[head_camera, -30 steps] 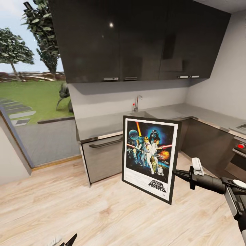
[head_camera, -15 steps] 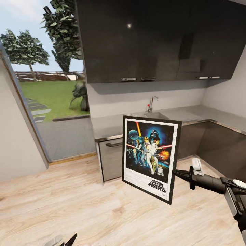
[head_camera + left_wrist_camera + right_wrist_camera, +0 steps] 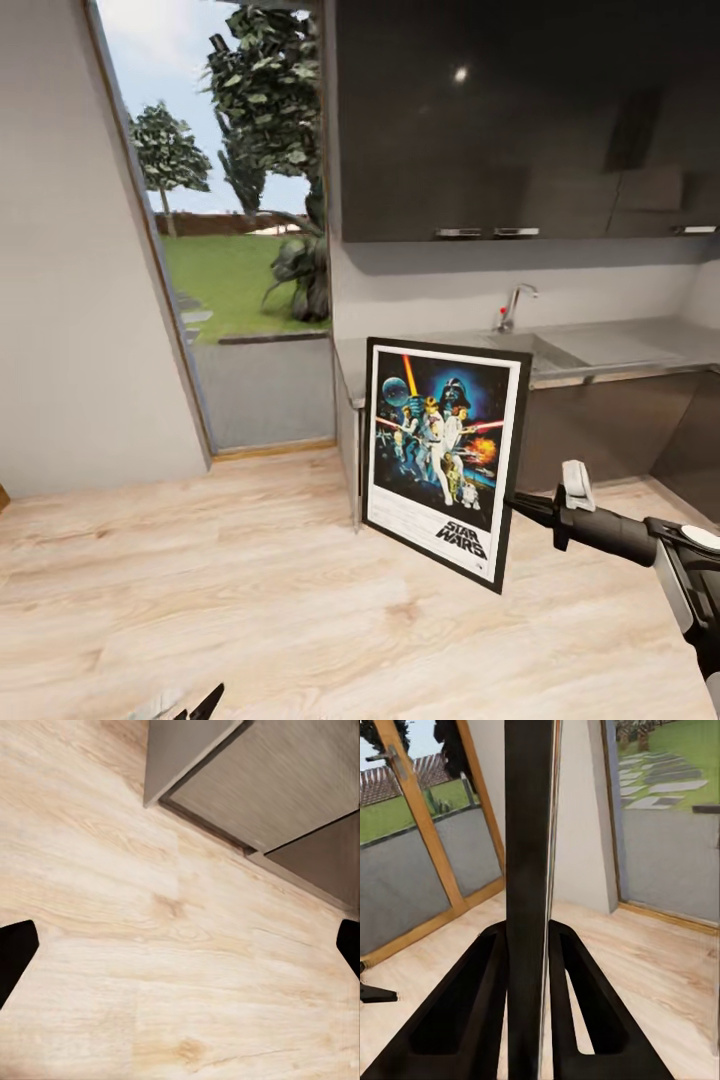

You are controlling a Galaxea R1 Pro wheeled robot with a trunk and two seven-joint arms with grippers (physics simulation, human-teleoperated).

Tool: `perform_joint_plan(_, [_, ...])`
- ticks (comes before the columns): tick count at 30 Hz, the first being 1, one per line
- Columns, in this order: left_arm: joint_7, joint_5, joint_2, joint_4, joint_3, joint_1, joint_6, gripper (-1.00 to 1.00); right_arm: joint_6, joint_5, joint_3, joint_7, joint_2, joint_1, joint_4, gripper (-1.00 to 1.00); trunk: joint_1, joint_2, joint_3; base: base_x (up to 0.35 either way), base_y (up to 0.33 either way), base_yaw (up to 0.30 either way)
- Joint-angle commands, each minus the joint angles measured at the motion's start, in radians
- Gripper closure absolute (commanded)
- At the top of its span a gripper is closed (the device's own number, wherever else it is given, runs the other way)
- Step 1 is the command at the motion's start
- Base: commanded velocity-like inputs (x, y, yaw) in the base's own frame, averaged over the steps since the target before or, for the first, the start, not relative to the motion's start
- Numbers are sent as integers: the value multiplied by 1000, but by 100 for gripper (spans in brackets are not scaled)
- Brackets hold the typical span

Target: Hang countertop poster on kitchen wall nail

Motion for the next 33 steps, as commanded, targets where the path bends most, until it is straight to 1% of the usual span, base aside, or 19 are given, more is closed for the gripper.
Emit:
perform_joint_plan(1, [-1, 5, 0, 1, -8, -1, -6, -100, 15, -3, -1, 5, 0, -1, 0, 100, 1, -2, -2, -79, 294, 288])
perform_joint_plan(16, [-1, 7, 6, 1, -8, -1, -4, -100, 15, -3, 0, -2, 0, -1, 0, 100, 1, -2, -2, -73, 294, 275])
perform_joint_plan(30, [-1, 7, 8, 1, -8, -1, -2, -100, 16, -3, 0, -2, 0, -1, 1, 100, 1, -2, -2, -46, 294, 18])
perform_joint_plan(32, [0, 7, 9, 0, -8, -1, -1, -100, 16, -3, 0, -2, 0, -1, 1, 100, 1, -2, -2, -4, 294, 1])
perform_joint_plan(33, [11, 7, 15, 0, -8, -1, -1, -100, 16, -3, 0, -3, 1, -1, 1, 100, 1, -2, -2, -2, 294, 0])
